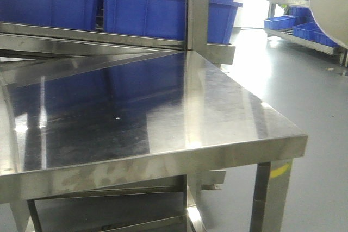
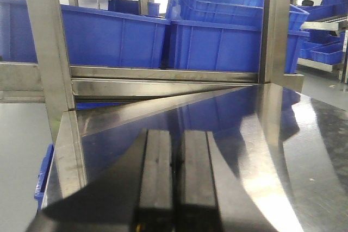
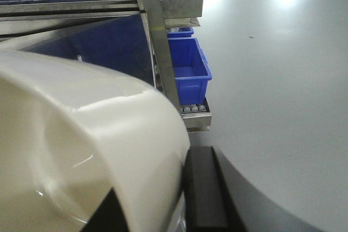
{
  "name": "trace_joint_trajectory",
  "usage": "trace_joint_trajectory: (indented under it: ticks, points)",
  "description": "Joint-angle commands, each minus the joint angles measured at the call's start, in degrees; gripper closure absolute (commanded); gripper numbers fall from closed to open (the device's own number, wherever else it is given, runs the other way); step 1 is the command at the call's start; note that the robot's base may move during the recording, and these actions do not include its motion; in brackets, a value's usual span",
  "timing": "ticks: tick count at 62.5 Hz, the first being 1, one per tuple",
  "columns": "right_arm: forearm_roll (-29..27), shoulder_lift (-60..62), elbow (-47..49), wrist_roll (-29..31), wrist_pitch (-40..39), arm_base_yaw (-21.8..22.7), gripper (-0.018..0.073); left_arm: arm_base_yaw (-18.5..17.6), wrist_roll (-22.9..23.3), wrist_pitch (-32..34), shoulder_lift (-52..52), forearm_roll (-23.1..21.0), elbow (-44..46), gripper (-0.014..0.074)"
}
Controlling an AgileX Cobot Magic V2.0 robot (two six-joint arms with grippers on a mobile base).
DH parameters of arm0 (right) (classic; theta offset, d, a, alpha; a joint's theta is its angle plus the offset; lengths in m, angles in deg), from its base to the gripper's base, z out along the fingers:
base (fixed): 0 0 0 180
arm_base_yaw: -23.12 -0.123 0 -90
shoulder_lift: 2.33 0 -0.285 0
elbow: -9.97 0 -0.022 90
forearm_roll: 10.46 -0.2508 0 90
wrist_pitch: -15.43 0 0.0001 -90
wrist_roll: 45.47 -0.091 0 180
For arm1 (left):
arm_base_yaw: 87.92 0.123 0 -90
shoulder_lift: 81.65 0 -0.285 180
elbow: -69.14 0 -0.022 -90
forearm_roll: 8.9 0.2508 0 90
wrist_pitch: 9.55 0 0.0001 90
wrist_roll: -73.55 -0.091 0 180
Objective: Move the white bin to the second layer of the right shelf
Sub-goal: 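Hold the white bin in the right gripper while turning away from the shelf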
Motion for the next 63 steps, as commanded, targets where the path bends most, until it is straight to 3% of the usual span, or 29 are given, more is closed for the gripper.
trace_joint_trajectory:
  ticks: [1, 63]
  points:
    - [-0.12, 0.04, 1.75, -0.05, -6.44, 0.44, 0.0503, -0.19, 0.43, 4.96, -0.76, -0.29, -1.90, 0.0512]
    - [-0.12, 0.04, 1.75, -0.05, -6.44, 0.44, 0.0503, -0.19, 0.43, 4.96, -0.76, -0.29, -1.90, 0.0512]
